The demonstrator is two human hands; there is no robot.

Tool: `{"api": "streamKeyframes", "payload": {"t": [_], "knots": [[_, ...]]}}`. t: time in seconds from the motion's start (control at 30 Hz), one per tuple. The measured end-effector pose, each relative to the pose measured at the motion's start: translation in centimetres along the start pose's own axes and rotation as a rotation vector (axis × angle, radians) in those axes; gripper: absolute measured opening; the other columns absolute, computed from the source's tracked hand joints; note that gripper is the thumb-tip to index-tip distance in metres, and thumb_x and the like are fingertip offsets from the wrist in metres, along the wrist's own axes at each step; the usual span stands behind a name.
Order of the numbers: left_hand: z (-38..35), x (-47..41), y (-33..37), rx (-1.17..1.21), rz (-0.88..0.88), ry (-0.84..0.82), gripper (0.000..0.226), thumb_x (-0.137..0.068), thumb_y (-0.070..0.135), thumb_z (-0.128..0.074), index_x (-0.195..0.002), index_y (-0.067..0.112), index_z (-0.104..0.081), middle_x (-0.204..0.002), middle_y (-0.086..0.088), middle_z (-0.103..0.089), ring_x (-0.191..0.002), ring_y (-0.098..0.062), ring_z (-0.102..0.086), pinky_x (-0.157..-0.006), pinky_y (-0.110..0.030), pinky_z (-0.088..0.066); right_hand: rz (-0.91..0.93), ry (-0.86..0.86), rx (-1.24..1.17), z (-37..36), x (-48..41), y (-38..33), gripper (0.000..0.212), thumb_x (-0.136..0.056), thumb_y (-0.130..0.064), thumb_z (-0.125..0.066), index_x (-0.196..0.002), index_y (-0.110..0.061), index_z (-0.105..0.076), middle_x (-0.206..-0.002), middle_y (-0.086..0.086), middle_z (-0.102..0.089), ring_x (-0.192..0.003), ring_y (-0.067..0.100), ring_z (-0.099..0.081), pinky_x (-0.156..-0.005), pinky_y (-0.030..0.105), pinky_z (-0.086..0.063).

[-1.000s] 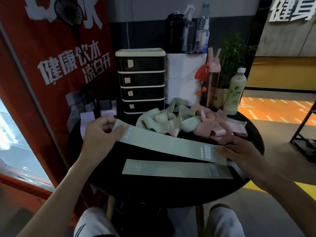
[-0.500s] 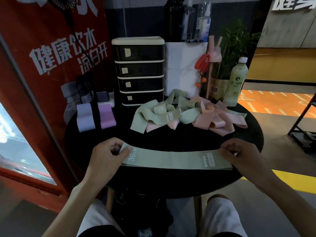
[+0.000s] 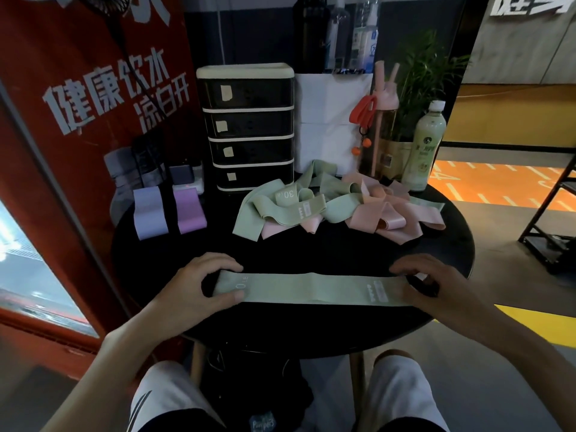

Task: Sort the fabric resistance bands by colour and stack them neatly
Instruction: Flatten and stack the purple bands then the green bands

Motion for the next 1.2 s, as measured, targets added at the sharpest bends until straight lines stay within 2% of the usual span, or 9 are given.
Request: {"api": "streamKeyframes", "payload": {"t": [0.07,0.23,0.37,0.57,0.73,0.93,1.03,1.13,1.2], "knots": [[0.3,0.0,-0.3,-0.02,-0.036,-0.1,0.053,-0.062,0.077,-0.072,-0.106,0.048,-0.067,-0.125,0.029,-0.055,-0.121,0.006,-0.047,-0.096,-0.007,-0.031,0.033,-0.14,-0.003,0.0,0.5,0.3,0.043,-0.07,-0.045,-0.075,-0.108,-0.052,-0.059,-0.121,-0.031,-0.052,-0.117,-0.006,-0.046,-0.089,0.011,-0.04],[0.5,-0.7,-0.4,-0.017,-0.083,-0.181,0.056,-0.06,0.083,-0.067,-0.104,0.05,-0.07,-0.122,0.026,-0.056,-0.119,-0.001,-0.05,-0.099,-0.01,-0.033,0.075,-0.189,0.005,0.2,0.4,1.0,0.061,-0.077,-0.016,-0.08,-0.109,-0.062,-0.054,-0.119,-0.034,-0.051,-0.12,-0.007,-0.043,-0.094,0.007,-0.036],[0.5,-0.8,-0.5,0.003,-0.066,-0.166,0.056,-0.055,0.087,-0.066,-0.1,0.054,-0.07,-0.12,0.029,-0.057,-0.116,0.001,-0.053,-0.093,-0.018,-0.039,0.062,-0.151,0.023,0.3,0.1,1.0,0.042,-0.076,-0.017,-0.081,-0.1,-0.048,-0.065,-0.113,-0.025,-0.059,-0.116,-0.004,-0.046,-0.094,0.017,-0.041],[1.0,-1.1,-0.5,-0.021,-0.112,-0.15,0.044,-0.06,0.08,-0.069,-0.097,0.057,-0.071,-0.116,0.026,-0.06,-0.111,-0.001,-0.059,-0.094,-0.02,-0.043,0.106,-0.087,0.061,0.4,0.2,0.3,0.054,-0.073,-0.02,-0.083,-0.095,-0.063,-0.059,-0.119,-0.035,-0.048,-0.114,-0.006,-0.046,-0.088,0.003,-0.035],[1.3,-1.3,-0.9,-0.038,-0.121,-0.125,0.043,-0.059,0.086,-0.064,-0.094,0.062,-0.069,-0.116,0.028,-0.059,-0.111,-0.001,-0.057,-0.094,-0.02,-0.044,0.126,-0.066,0.093,-0.3,-0.4,0.1,0.039,-0.075,-0.023,-0.082,-0.095,-0.05,-0.062,-0.116,-0.032,-0.052,-0.112,0.0,-0.049,-0.087,0.008,-0.039],[1.3,-1.1,-0.3,-0.163,-0.173,-0.064,0.049,-0.067,0.089,-0.054,-0.099,0.054,-0.068,-0.121,0.03,-0.05,-0.122,-0.003,-0.046,-0.104,-0.025,-0.035,0.084,-0.05,0.093,-0.1,-0.2,-0.1,0.016,-0.074,-0.04,-0.075,-0.088,-0.039,-0.067,-0.121,-0.026,-0.05,-0.116,-0.005,-0.047,-0.091,0.014,-0.04],[0.1,-1.8,2.7,-0.176,-0.224,0.0,0.05,-0.073,0.084,-0.052,-0.105,0.047,-0.067,-0.119,0.028,-0.052,-0.121,-0.002,-0.045,-0.105,-0.03,-0.034,0.095,-0.021,0.173,-0.4,-1.0,-0.5,0.011,-0.078,-0.035,-0.077,-0.087,-0.031,-0.07,-0.115,-0.017,-0.055,-0.108,0.006,-0.053,-0.087,0.019,-0.044],[-2.5,-2.8,5.3,-0.196,-0.271,-0.019,0.04,-0.082,0.067,-0.053,-0.105,0.039,-0.071,-0.114,0.026,-0.056,-0.115,0.002,-0.049,-0.103,-0.036,-0.039,0.102,-0.119,0.263,-0.9,-1.5,-0.7,0.019,-0.075,-0.056,-0.066,-0.083,-0.04,-0.062,-0.108,-0.019,-0.053,-0.106,0.01,-0.052,-0.088,0.035,-0.047],[-3.9,-3.3,5.9,-0.198,-0.27,-0.046,0.038,-0.084,0.065,-0.052,-0.103,0.038,-0.071,-0.11,0.024,-0.057,-0.11,0.001,-0.051,-0.1,-0.035,-0.041,0.114,-0.147,0.272,-0.6,-1.9,-1.2,0.014,-0.075,-0.052,-0.067,-0.084,-0.046,-0.059,-0.11,-0.019,-0.053,-0.106,0.007,-0.051,-0.088,0.029,-0.046]]}}
Point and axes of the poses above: each hand's wrist, its own x-axis away from the middle knuckle, its own z-axis out of the back of the hand, y = z × x, the point moved 5 cm from there along -x, towards the middle knuckle
